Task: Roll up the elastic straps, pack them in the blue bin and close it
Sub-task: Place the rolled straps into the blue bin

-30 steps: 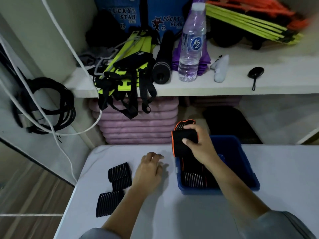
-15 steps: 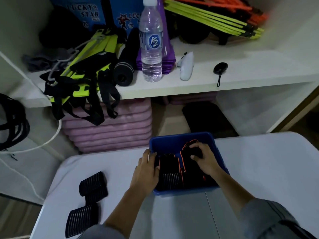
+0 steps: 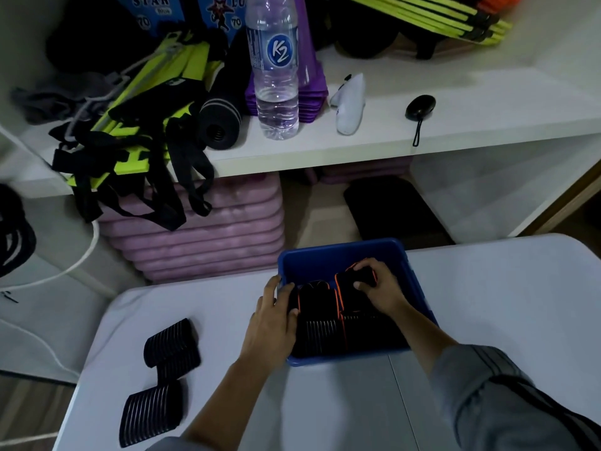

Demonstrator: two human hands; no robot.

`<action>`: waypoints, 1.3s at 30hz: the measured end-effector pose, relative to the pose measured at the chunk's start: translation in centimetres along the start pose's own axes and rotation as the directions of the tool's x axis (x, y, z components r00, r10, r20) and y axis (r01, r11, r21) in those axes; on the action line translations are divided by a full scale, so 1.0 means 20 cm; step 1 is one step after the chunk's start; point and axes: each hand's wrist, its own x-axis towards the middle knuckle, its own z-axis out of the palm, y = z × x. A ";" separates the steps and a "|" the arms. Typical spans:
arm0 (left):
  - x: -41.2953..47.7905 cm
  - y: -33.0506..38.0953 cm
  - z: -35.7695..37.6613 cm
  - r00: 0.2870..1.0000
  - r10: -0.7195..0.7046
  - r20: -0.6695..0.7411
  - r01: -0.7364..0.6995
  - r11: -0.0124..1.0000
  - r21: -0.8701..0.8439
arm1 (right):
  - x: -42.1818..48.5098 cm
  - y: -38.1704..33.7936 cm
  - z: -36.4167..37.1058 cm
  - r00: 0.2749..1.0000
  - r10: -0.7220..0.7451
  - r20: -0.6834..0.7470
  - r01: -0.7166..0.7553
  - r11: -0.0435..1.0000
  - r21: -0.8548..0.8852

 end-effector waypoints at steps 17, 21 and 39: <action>-0.01 0.03 -0.01 1.000 -0.024 0.016 0.023 0.998 0.067 | -0.01 0.02 -0.01 0.965 0.214 0.154 -0.178 0.959 -0.219; -0.01 0.04 -0.02 0.999 -0.038 0.015 0.036 0.995 0.096 | -0.04 -0.01 -0.01 0.966 0.198 0.168 -0.149 0.953 -0.265; -0.66 -0.46 -0.33 0.818 -0.388 -0.424 0.353 0.922 -0.161 | -0.82 -0.58 0.71 0.908 -0.408 0.097 0.411 0.912 -0.011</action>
